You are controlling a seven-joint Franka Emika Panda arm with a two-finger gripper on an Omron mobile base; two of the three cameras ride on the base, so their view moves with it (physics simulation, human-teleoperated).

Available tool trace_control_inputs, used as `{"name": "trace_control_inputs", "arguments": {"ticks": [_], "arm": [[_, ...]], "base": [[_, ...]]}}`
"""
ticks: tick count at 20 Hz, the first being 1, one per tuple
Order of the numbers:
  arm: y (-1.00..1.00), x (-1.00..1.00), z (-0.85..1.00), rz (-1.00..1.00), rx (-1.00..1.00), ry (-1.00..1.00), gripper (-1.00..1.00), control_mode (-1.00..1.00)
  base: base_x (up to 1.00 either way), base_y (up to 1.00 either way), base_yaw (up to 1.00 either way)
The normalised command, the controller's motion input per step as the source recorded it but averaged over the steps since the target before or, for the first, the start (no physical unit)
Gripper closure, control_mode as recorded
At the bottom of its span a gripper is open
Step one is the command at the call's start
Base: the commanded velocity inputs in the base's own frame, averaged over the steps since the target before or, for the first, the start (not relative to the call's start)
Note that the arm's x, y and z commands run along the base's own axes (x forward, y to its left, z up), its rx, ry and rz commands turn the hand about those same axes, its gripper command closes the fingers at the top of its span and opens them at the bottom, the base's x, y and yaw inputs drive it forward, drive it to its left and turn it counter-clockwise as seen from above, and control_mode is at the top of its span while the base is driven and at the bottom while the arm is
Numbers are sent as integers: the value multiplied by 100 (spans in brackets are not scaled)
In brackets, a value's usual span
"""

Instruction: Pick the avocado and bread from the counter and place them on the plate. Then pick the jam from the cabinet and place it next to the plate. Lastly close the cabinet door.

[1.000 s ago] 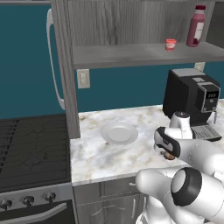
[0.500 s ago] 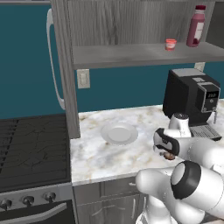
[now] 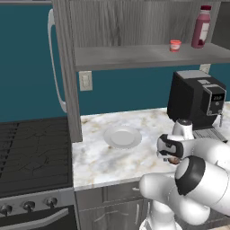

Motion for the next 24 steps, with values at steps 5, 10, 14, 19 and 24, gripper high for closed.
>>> {"name": "trace_control_inputs", "arguments": {"ticks": [5,10,14,19,24], "arm": [[0,2,-18,0,0,1,100,-100],[-2,0,-7,0,0,0,100,-100],[0,0,0,0,8,0,100,-100],[0,0,10,5,11,0,100,-100],[0,0,29,13,7,0,100,-100]], "base": [[0,0,0],[0,0,0],[0,0,0],[0,0,0],[0,0,0]]}}
